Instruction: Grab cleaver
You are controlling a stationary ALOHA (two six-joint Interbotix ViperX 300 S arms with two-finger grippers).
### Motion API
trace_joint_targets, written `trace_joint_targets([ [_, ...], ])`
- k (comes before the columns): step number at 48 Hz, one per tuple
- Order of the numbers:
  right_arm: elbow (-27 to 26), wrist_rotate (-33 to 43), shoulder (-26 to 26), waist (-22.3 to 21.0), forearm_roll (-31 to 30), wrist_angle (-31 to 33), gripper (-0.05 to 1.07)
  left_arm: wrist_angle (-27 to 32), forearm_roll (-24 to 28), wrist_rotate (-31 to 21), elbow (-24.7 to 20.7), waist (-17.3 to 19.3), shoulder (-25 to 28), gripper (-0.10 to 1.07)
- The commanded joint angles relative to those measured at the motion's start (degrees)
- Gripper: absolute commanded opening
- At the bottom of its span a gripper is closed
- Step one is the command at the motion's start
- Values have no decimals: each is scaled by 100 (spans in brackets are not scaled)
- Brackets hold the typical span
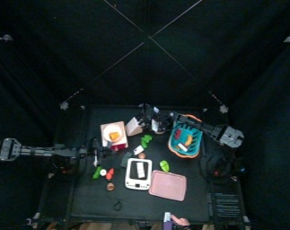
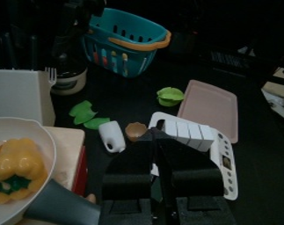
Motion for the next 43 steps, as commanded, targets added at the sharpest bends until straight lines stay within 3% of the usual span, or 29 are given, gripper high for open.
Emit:
trace_joint_targets([
  [1,-158,0,-141,-9,0,9,86,-26,9,0,-62,18,18,38],
  [13,-141,44,-141,-9,158,9,65,-26,9,0,-70,18,9,38],
  [23,-97,79,-149,97,782,79,63,-26,9,0,-53,18,9,38],
  [28,-53,62,-149,255,1151,431,63,-18,0,0,-44,18,18,38],
  [34,62,44,-141,404,1169,905,63,-26,9,0,-44,18,18,38],
  [43,272,62,-149,545,1222,1028,63,-26,9,0,-26,18,9,38],
])
